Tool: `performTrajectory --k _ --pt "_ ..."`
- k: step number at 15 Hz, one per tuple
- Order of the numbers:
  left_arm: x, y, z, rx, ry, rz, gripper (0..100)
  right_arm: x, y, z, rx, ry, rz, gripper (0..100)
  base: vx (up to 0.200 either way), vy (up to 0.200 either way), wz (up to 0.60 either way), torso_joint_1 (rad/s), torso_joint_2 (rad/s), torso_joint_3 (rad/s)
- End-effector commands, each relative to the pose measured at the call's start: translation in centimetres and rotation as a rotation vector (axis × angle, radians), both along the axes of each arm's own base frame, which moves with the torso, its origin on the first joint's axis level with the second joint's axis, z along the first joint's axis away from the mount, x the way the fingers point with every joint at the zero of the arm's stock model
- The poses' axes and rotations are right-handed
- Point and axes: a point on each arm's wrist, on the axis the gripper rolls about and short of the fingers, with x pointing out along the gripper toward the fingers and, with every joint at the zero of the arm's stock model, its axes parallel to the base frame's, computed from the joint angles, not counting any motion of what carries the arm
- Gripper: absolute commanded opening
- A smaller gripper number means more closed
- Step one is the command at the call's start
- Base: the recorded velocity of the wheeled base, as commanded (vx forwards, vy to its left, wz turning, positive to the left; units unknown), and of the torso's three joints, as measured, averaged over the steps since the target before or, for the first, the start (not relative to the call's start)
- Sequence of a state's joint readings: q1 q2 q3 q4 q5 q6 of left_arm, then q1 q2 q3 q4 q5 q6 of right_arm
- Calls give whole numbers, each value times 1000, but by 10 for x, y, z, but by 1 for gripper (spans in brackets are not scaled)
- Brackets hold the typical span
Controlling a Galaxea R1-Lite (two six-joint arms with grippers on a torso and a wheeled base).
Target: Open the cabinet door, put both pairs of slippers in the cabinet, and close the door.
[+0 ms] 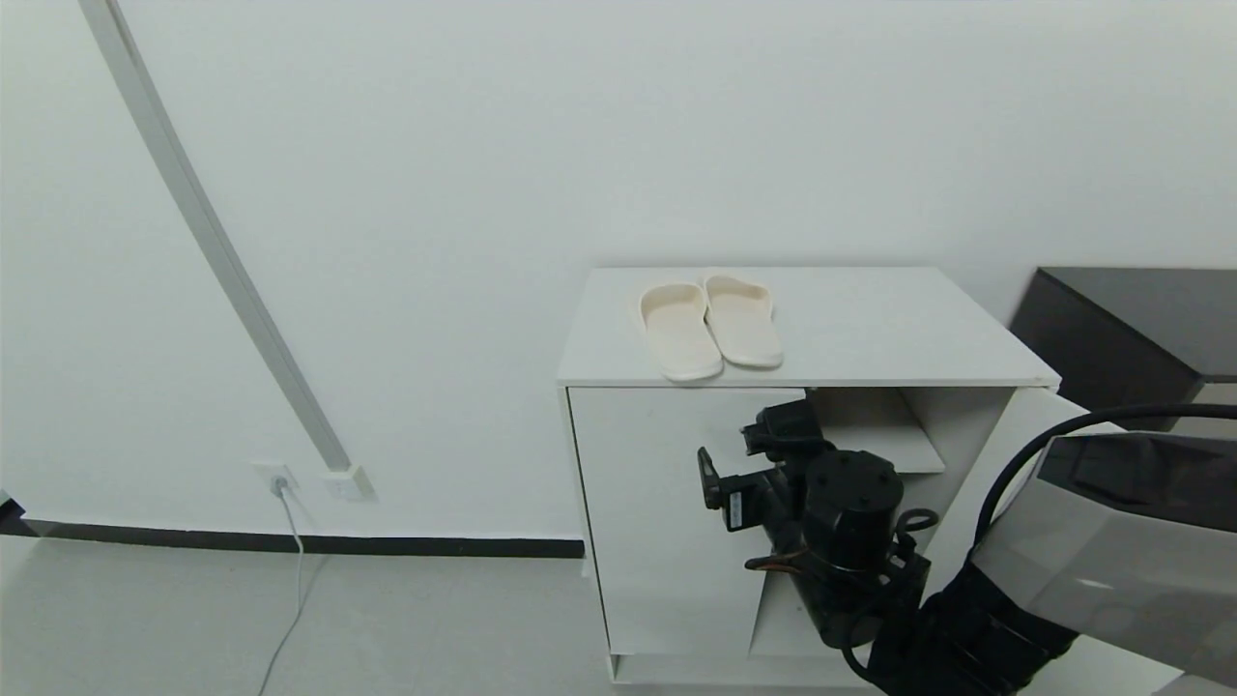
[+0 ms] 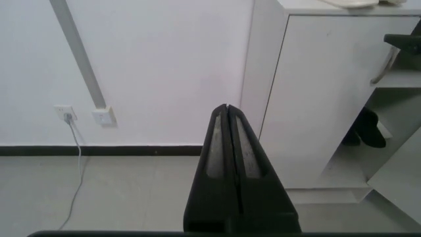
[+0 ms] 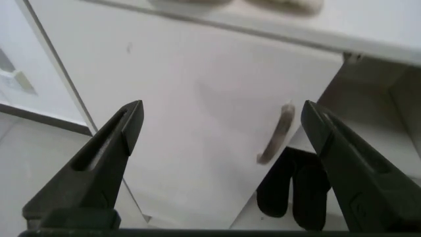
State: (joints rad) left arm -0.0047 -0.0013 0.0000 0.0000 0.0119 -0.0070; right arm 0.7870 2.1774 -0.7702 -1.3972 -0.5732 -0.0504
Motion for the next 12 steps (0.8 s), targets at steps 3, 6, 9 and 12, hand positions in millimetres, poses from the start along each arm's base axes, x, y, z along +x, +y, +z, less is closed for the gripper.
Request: performTrajectory --k 3,6,9,12 --pt "0 0 0 -1 1 2 0 -4 -2 -2 3 -5 52 100 0 0 0 189 -435 -242" --pt "0 0 0 -1 1 2 0 -5 -2 -2 -18 -31 61 100 0 0 0 37 -72 -44" --pt "0 0 0 1 1 2 0 -11 1 29 -24 -40 76 100 0 0 0 0 0 0" --pt "0 0 0 4 1 2 0 -6 6 63 11 27 75 100 0 0 0 0 0 0"
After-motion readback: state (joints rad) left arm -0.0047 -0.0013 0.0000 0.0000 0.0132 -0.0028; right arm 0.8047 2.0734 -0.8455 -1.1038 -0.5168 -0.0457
